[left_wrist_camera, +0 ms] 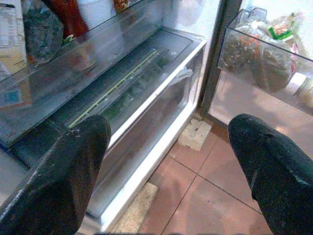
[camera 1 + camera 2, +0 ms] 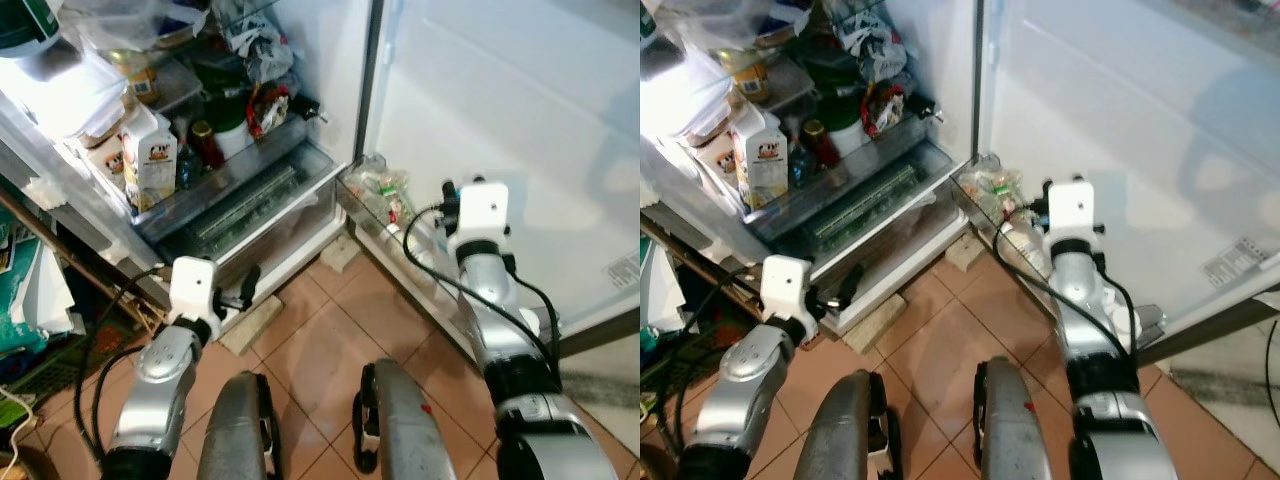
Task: Restocking fridge
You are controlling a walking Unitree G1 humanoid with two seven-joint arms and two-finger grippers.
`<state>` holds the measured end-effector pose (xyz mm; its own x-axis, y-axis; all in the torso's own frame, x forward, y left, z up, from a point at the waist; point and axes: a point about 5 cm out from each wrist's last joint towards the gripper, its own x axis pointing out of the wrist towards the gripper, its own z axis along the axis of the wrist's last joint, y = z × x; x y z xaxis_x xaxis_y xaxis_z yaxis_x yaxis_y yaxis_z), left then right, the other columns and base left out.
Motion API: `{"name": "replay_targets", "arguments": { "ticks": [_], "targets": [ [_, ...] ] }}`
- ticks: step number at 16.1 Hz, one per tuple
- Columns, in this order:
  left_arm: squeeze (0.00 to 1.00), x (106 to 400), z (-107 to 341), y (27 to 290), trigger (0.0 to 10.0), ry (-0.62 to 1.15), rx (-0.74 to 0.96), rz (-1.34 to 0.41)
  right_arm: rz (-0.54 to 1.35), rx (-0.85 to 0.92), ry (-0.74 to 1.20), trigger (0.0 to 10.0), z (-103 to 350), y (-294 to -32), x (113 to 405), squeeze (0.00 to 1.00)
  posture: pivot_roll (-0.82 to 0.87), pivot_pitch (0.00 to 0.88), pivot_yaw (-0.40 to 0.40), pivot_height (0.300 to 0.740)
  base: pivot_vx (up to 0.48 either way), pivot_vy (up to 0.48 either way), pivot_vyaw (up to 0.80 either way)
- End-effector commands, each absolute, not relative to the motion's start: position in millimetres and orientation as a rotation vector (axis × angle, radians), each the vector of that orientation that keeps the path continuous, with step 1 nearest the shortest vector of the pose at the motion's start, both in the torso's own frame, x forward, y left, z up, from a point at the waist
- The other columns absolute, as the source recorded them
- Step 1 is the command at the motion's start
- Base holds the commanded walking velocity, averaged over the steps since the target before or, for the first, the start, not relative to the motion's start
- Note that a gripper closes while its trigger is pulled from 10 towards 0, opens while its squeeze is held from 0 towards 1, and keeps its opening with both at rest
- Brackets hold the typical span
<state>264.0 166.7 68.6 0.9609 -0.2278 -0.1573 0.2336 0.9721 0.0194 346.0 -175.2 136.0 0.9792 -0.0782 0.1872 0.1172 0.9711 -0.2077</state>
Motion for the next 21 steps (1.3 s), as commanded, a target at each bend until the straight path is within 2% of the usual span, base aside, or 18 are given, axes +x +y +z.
{"name": "replay_targets", "arguments": {
  "ticks": [1,4,9,10,13,19,20,21],
  "targets": [
    [0.0,260,71,170,10.0,0.154,0.039,-0.237,-0.098,-0.196,-0.22,10.0,143,-173,350,0.0,0.11,0.273,0.05,0.651,0.0,0.0,0.0],
    [0.0,252,73,176,10.0,0.168,0.051,-0.231,-0.173,-0.198,-0.205,10.0,144,-177,359,0.0,0.14,0.3,0.063,0.651,0.0,0.0,0.0],
    [0.0,243,76,183,10.0,0.195,0.072,-0.241,-0.372,-0.259,-0.153,10.0,128,-209,354,0.0,0.18,0.316,0.087,0.651,0.0,0.0,0.0],
    [0.0,244,77,182,10.0,0.2,0.079,-0.247,-0.467,-0.281,-0.124,10.0,123,-223,349,0.0,0.18,0.314,0.093,0.651,0.0,0.0,0.0],
    [0.0,245,78,184,10.0,0.203,0.086,-0.254,-0.551,-0.312,-0.087,10.0,115,-240,341,0.0,0.18,0.302,0.102,0.651,0.0,0.0,0.0],
    [0.0,252,80,180,10.0,0.205,0.098,-0.284,-0.665,-0.184,0.023,10.0,87,-258,319,0.0,0.17,0.288,0.115,0.651,0.0,0.0,0.0],
    [0.0,253,80,179,10.0,0.206,0.103,-0.291,-0.68,-0.175,0.032,10.0,85,-261,316,0.32,0.16,0.284,0.121,0.651,0.0,0.0,0.0],
    [0.0,254,80,178,10.0,0.204,0.108,-0.3,-0.708,-0.177,0.044,10.0,82,-266,312,1.0,0.16,0.281,0.124,0.651,0.0,0.0,0.0]
  ]
}}
